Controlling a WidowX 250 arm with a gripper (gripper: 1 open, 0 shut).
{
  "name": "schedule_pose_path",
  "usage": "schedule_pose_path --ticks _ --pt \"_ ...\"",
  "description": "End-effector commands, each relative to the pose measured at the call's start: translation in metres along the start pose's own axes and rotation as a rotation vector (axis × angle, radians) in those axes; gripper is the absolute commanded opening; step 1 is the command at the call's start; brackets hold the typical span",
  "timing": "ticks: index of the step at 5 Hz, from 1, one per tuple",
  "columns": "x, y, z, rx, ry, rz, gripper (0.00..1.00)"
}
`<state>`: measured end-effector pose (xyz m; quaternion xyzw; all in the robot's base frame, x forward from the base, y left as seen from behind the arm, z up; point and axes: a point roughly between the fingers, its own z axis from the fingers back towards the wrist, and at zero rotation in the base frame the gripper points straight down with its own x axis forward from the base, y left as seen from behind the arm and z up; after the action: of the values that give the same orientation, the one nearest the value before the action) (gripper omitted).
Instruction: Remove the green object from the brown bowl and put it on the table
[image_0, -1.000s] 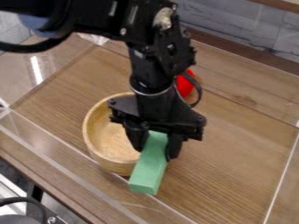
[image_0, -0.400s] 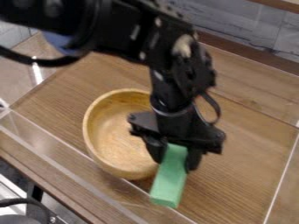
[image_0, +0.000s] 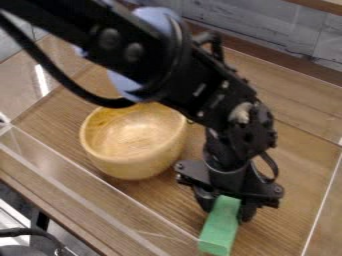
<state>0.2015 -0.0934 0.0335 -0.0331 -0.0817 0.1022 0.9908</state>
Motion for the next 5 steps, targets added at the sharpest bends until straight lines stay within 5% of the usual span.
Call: schedule_pose_path --ticks 1,5 --pt "0.008 -0.012 -0.009 -0.022 -0.02 -0.014 0.0" --pt "0.02 -0.023 -0.022 -0.056 -0.018 -0.1 0.0"
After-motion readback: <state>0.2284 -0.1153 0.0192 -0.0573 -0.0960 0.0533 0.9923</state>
